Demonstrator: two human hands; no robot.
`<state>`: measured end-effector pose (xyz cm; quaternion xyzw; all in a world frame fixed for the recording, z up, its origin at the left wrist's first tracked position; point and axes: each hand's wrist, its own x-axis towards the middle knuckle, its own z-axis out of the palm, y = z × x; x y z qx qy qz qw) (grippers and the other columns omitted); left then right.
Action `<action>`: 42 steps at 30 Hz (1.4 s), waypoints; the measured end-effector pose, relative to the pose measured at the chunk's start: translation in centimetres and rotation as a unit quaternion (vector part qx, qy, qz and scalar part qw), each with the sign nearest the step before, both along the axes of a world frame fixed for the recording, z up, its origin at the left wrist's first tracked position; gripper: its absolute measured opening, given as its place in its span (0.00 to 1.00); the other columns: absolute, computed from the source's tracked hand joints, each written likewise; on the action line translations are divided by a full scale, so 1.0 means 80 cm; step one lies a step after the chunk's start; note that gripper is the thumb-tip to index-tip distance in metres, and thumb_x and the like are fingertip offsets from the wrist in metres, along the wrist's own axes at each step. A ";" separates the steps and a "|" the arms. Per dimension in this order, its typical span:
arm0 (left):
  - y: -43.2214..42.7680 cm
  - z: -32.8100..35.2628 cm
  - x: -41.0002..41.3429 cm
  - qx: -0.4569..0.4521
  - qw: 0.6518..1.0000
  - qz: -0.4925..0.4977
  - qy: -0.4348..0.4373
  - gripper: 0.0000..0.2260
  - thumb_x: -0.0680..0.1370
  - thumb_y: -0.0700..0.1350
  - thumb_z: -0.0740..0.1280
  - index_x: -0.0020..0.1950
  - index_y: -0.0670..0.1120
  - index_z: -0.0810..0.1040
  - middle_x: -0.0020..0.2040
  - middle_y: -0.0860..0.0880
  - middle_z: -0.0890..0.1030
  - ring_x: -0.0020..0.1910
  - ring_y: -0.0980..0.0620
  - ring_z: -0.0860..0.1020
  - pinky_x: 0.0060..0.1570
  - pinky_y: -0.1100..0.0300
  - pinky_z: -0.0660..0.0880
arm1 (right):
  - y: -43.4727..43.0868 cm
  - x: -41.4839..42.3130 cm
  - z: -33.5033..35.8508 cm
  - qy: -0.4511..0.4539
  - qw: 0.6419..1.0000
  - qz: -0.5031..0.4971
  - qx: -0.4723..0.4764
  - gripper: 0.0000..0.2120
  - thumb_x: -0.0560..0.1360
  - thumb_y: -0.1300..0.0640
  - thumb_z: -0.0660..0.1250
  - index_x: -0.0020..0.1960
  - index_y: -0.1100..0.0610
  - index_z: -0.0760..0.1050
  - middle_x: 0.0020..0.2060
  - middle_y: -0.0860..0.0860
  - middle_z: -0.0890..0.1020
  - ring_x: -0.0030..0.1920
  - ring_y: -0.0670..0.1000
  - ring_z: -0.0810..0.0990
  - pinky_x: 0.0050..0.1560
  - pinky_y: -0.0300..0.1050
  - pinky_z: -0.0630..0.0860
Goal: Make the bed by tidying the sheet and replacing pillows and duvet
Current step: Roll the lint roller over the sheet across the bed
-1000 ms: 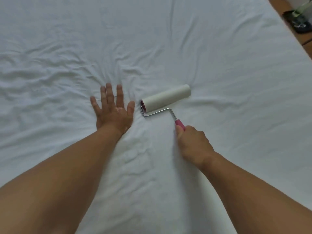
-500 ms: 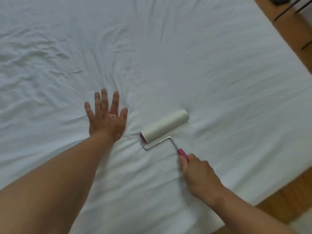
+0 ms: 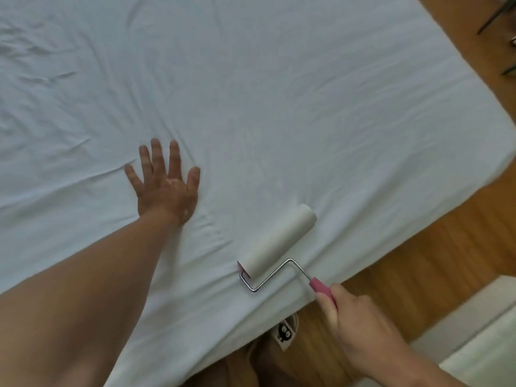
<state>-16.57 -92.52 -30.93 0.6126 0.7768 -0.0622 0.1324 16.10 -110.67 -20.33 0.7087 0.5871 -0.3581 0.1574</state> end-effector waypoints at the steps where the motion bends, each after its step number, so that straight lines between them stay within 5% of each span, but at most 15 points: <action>1: -0.006 0.001 0.014 -0.002 1.000 -0.010 -0.002 0.32 0.81 0.66 0.36 0.81 0.55 0.34 0.82 0.49 0.33 0.80 0.46 0.32 0.76 0.36 0.35 | -0.001 0.014 0.014 -0.009 1.000 -0.003 -0.007 0.24 0.75 0.29 0.41 0.45 0.47 0.63 0.34 0.48 0.78 0.34 0.50 0.76 0.37 0.48 0.72; 7: -0.018 -0.004 0.062 -0.002 0.999 -0.043 0.005 0.31 0.80 0.66 0.36 0.81 0.57 0.32 0.81 0.50 0.31 0.79 0.45 0.30 0.75 0.35 0.34 | 0.033 0.072 0.021 -0.012 0.993 -0.088 0.072 0.21 0.80 0.35 0.50 0.40 0.48 0.69 0.30 0.48 0.78 0.29 0.48 0.76 0.27 0.42 0.66; 11: -0.013 -0.002 0.064 -0.031 0.999 -0.039 0.007 0.32 0.79 0.67 0.34 0.80 0.57 0.31 0.80 0.51 0.29 0.78 0.46 0.29 0.75 0.36 0.33 | 0.009 0.085 -0.012 -0.063 0.993 -0.100 0.001 0.28 0.71 0.28 0.39 0.44 0.48 0.66 0.36 0.49 0.79 0.39 0.52 0.79 0.41 0.51 0.75; 14: -0.009 -0.003 0.063 -0.053 0.998 -0.037 0.009 0.32 0.79 0.68 0.33 0.80 0.58 0.31 0.80 0.52 0.30 0.79 0.46 0.30 0.75 0.36 0.33 | 0.027 0.073 -0.011 -0.069 0.993 -0.096 -0.018 0.26 0.76 0.30 0.41 0.52 0.47 0.68 0.46 0.52 0.79 0.51 0.58 0.79 0.53 0.54 0.76; 20: -0.007 -0.005 0.061 -0.030 0.999 -0.041 -0.001 0.32 0.79 0.68 0.35 0.81 0.58 0.34 0.81 0.53 0.33 0.79 0.48 0.30 0.76 0.37 0.35 | 0.218 -0.010 -0.035 0.034 0.995 -0.069 0.059 0.26 0.82 0.36 0.48 0.56 0.55 0.73 0.48 0.54 0.77 0.53 0.60 0.79 0.50 0.48 0.73; 23: 0.005 0.001 0.041 -0.009 0.997 -0.074 0.005 0.34 0.78 0.70 0.38 0.81 0.59 0.36 0.82 0.54 0.34 0.79 0.52 0.30 0.77 0.39 0.35 | 0.216 -0.009 -0.046 0.038 0.995 -0.083 0.044 0.26 0.81 0.34 0.46 0.51 0.52 0.72 0.47 0.54 0.79 0.47 0.59 0.76 0.52 0.51 0.75; 25: 0.039 0.004 0.017 0.001 0.998 -0.069 0.007 0.34 0.79 0.71 0.40 0.81 0.59 0.36 0.81 0.55 0.33 0.78 0.54 0.29 0.77 0.40 0.35 | 0.180 0.009 -0.046 -0.001 0.996 -0.092 0.015 0.31 0.74 0.27 0.39 0.47 0.50 0.69 0.45 0.52 0.79 0.45 0.58 0.75 0.52 0.52 0.76; 27: 0.088 0.004 -0.010 0.014 1.000 -0.014 0.007 0.34 0.79 0.71 0.39 0.81 0.58 0.36 0.81 0.54 0.33 0.78 0.55 0.30 0.77 0.40 0.35 | 0.164 0.014 -0.039 -0.066 0.995 -0.078 -0.019 0.46 0.55 0.19 0.24 0.45 0.48 0.65 0.44 0.50 0.77 0.45 0.56 0.74 0.48 0.49 0.73; 29: 0.137 0.000 -0.029 0.029 0.999 0.022 0.014 0.34 0.79 0.71 0.38 0.82 0.59 0.37 0.82 0.53 0.35 0.79 0.53 0.32 0.77 0.39 0.36 | 0.184 0.007 -0.038 -0.111 0.992 -0.050 -0.034 0.54 0.44 0.21 0.14 0.45 0.47 0.63 0.44 0.49 0.76 0.44 0.54 0.73 0.45 0.45 0.71; 31: 0.181 -0.007 -0.041 0.042 0.999 0.027 0.012 0.33 0.79 0.70 0.38 0.81 0.60 0.37 0.82 0.53 0.36 0.80 0.52 0.34 0.77 0.39 0.36 | 0.233 -0.014 -0.041 -0.088 0.995 -0.054 -0.006 0.42 0.62 0.20 0.28 0.49 0.47 0.66 0.47 0.50 0.78 0.48 0.54 0.77 0.49 0.48 0.73; 33: 0.213 -0.012 -0.049 0.052 0.998 0.029 0.006 0.32 0.79 0.70 0.38 0.81 0.61 0.37 0.82 0.53 0.35 0.80 0.52 0.33 0.76 0.39 0.35 | 0.304 -0.050 -0.053 -0.021 0.997 -0.067 0.032 0.26 0.78 0.31 0.42 0.49 0.49 0.68 0.47 0.51 0.78 0.49 0.57 0.76 0.50 0.50 0.74; 37: 0.255 -0.019 -0.064 0.067 0.997 0.029 0.017 0.31 0.80 0.68 0.39 0.81 0.60 0.37 0.82 0.53 0.34 0.80 0.53 0.33 0.76 0.39 0.34 | 0.413 -0.124 -0.057 0.076 0.992 -0.058 0.085 0.22 0.82 0.36 0.47 0.50 0.52 0.69 0.44 0.51 0.73 0.44 0.56 0.71 0.46 0.48 0.68; 40: 0.286 -0.021 -0.078 0.069 0.997 0.036 0.021 0.31 0.80 0.68 0.39 0.81 0.60 0.36 0.82 0.52 0.36 0.80 0.52 0.33 0.77 0.39 0.35 | 0.397 -0.108 -0.060 0.044 0.994 -0.098 0.036 0.24 0.80 0.33 0.46 0.51 0.50 0.70 0.42 0.50 0.74 0.44 0.56 0.72 0.46 0.48 0.70; 42: 0.309 -0.022 -0.085 0.070 0.997 0.039 0.021 0.31 0.79 0.68 0.37 0.81 0.60 0.35 0.82 0.52 0.35 0.80 0.52 0.32 0.76 0.39 0.35 | 0.355 -0.086 -0.074 -0.055 0.995 -0.074 0.032 0.25 0.79 0.30 0.43 0.49 0.48 0.68 0.39 0.51 0.74 0.38 0.55 0.71 0.40 0.44 0.69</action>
